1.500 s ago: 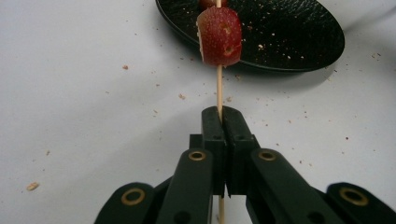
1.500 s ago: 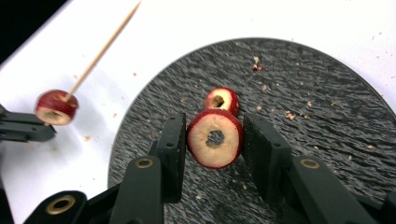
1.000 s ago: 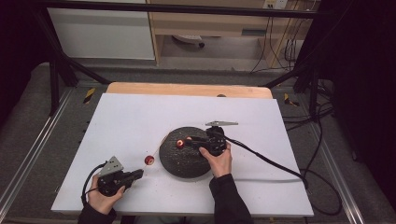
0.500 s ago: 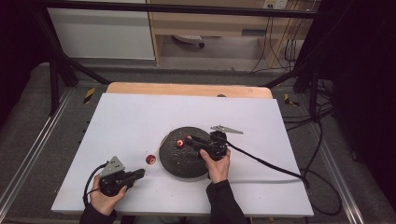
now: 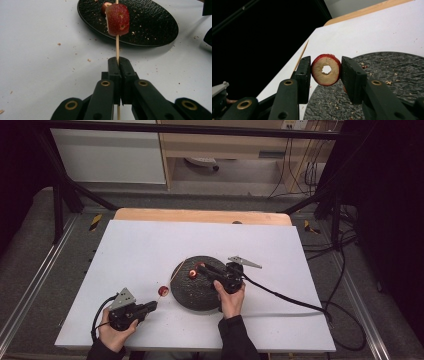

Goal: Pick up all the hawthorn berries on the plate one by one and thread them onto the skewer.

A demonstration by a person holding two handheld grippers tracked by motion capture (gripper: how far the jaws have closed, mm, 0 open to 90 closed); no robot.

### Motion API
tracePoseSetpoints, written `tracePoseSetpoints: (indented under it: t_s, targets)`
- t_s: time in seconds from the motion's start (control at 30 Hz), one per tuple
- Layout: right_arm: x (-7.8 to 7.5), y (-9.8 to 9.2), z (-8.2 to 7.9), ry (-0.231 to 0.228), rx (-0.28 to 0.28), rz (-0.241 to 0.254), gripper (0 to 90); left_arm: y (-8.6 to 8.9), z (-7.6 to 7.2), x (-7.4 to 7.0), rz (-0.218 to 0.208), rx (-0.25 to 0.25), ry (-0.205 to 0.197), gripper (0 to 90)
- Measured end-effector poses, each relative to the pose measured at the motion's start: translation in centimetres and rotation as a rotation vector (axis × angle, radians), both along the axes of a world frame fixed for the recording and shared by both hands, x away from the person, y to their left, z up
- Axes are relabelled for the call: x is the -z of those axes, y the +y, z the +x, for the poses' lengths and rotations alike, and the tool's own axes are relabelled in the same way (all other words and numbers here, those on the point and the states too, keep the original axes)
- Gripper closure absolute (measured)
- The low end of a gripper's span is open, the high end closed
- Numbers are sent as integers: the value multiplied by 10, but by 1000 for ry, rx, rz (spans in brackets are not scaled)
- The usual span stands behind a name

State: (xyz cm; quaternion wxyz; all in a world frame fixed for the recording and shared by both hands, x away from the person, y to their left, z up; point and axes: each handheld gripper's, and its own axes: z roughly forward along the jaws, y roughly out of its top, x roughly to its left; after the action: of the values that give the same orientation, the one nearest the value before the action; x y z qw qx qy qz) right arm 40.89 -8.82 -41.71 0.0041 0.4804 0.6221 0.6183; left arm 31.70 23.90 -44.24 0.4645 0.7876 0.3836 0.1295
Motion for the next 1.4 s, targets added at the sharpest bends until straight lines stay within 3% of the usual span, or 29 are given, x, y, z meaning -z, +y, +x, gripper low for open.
tracePoseSetpoints:
  t_s: [0.7,1.4]
  targets:
    - [-12,-5,9,-56,83,94,614,-12,-2,0,-1,19,-11,885]
    - [-11,-4,15,-100,133,158,614,-30,-5,1,-13,44,-30,885]
